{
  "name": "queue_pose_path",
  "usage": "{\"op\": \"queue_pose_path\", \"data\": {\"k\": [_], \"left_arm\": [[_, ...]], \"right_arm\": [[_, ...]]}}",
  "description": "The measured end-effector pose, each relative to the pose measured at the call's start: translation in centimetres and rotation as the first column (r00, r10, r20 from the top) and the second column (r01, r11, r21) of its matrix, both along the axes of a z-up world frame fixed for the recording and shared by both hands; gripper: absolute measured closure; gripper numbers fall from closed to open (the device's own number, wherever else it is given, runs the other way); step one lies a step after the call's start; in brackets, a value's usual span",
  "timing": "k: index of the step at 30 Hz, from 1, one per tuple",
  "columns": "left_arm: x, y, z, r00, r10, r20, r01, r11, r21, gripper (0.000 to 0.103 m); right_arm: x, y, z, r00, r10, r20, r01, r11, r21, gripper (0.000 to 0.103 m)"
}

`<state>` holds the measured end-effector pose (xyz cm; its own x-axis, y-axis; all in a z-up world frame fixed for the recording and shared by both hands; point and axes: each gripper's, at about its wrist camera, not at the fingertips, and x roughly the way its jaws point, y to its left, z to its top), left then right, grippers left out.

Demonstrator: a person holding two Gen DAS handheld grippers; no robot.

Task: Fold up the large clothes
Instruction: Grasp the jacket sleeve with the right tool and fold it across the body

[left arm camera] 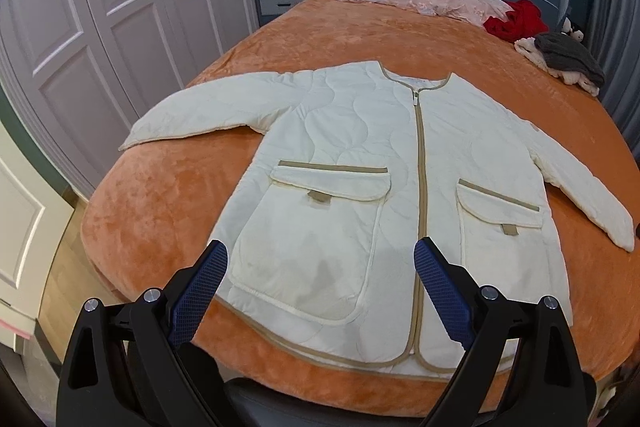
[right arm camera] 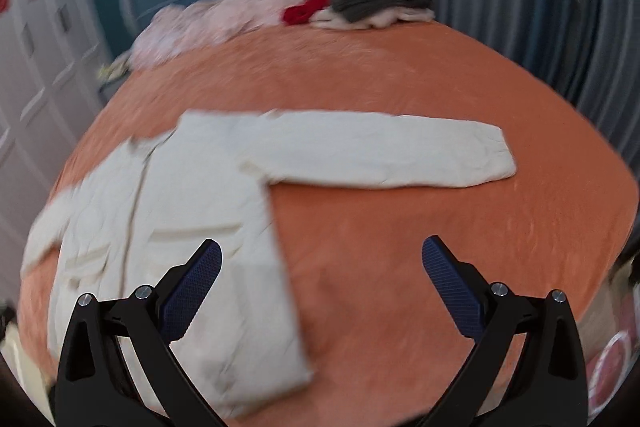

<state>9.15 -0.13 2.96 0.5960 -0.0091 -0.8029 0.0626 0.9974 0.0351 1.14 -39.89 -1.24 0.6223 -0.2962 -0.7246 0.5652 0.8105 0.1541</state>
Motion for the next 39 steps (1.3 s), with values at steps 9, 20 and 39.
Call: {"op": "queue_pose_path", "data": {"k": [9,20,39], "left_arm": [[2.8,-0.2,-1.1,0.999,0.051,0.009,-0.052,0.998,0.022,0.011],[4.9,1.2,-3.1,0.992,0.127,-0.023,-0.126,0.99,0.071,0.011],[5.1,7.9,-4.5,0.967,0.25,-0.049,-0.249,0.968,0.035,0.012]], "right_arm": [[0.4,-19.2,-7.7,0.924,-0.381,0.031,0.362,0.899,0.248,0.005],[-0.9,-29.1,-13.9,0.801,-0.595,-0.058,0.573,0.736,0.362,0.03],[16.7,-4.0,11.0,0.885,0.2,0.42,-0.216,0.976,-0.01,0.092]]}}
